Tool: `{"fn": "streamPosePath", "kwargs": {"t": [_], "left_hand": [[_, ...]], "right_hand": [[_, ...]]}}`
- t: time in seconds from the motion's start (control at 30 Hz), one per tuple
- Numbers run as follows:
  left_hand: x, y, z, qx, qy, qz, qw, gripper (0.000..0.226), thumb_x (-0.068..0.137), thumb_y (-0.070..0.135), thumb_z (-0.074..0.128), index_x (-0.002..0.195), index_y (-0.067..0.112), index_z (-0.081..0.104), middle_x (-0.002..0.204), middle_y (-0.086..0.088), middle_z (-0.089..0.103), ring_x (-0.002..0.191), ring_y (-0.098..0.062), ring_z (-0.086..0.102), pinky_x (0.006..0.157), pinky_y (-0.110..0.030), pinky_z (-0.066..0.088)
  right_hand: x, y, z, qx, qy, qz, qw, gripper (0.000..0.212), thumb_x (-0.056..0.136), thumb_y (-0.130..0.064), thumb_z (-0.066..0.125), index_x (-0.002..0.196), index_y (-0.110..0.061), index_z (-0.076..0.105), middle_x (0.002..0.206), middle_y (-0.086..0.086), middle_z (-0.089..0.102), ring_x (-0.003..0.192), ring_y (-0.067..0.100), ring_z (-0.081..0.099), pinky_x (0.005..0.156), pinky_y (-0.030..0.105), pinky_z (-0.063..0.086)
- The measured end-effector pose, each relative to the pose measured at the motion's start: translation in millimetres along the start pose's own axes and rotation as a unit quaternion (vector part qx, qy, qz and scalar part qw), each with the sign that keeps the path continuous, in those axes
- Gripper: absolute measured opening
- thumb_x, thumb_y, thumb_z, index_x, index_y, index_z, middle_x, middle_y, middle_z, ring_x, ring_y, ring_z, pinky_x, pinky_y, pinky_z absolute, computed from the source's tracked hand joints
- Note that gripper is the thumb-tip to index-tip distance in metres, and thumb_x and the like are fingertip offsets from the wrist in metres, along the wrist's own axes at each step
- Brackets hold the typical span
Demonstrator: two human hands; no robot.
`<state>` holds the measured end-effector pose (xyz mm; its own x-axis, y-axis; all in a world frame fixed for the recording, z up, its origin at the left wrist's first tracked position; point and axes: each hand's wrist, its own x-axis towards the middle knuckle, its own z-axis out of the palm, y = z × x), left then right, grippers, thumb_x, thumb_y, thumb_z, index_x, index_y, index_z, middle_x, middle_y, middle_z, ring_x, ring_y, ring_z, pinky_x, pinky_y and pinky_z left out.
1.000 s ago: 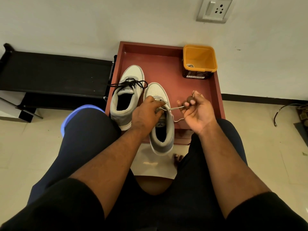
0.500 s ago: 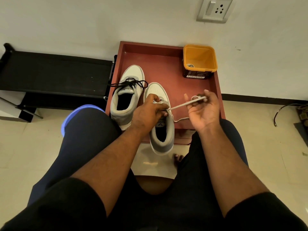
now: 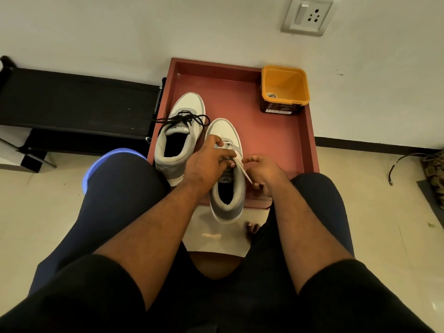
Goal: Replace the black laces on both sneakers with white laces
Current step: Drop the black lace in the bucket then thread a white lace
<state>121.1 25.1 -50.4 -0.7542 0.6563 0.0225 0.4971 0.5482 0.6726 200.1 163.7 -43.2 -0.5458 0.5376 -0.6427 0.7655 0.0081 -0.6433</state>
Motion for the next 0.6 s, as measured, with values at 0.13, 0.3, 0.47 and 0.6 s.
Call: {"fn": "streamPosePath", "kwargs": {"t": [0.13,0.3,0.47,0.6], "left_hand": [[-1.0,3.4,-1.1,0.004,-0.008,-0.018,1.0,0.023,0.087,0.033,0.068,0.109,0.03,0.072,0.122,0.008,0.045,0.105,-0.012,0.056,0.086,-0.03,0.05],[0.9,4.7,-4.1,-0.019,-0.006,-0.06,0.998,0.03,0.084,0.031,0.071,0.114,0.027,0.071,0.127,0.004,0.043,0.11,-0.011,0.051,0.095,-0.029,0.046],[2.4,19.0,-15.6,-0.169,0.064,-0.078,0.981,0.022,0.082,0.007,0.059,0.091,0.02,0.076,0.1,0.008,0.062,0.094,-0.003,0.058,0.088,-0.017,0.045],[-3.7,39.8,-23.1,-0.388,0.003,-0.176,0.905,0.027,0.089,0.002,0.049,0.094,0.014,0.072,0.084,-0.006,0.072,0.043,-0.011,0.051,0.046,-0.021,0.043]], "right_hand": [[4.2,6.0,-3.4,-0.1,0.021,-0.069,0.992,0.028,0.083,-0.003,0.059,0.06,-0.018,0.059,0.063,0.002,0.061,0.056,0.02,0.057,0.051,0.026,0.048],[-5.7,1.4,-9.2,-0.25,0.116,-0.142,0.951,0.017,0.091,-0.023,0.051,0.078,-0.032,0.056,0.109,-0.008,0.059,0.118,0.023,0.047,0.105,0.053,0.027],[-30.7,-14.4,-19.3,0.295,-0.057,-0.207,0.931,0.017,0.098,-0.004,0.047,0.106,-0.014,0.057,0.084,0.009,0.07,0.074,0.019,0.066,0.074,0.035,0.056],[-38.3,-19.2,-26.3,0.486,-0.192,-0.218,0.824,0.027,0.095,0.001,0.044,0.113,-0.007,0.063,0.113,0.018,0.069,0.101,0.028,0.068,0.097,0.044,0.051]]}}
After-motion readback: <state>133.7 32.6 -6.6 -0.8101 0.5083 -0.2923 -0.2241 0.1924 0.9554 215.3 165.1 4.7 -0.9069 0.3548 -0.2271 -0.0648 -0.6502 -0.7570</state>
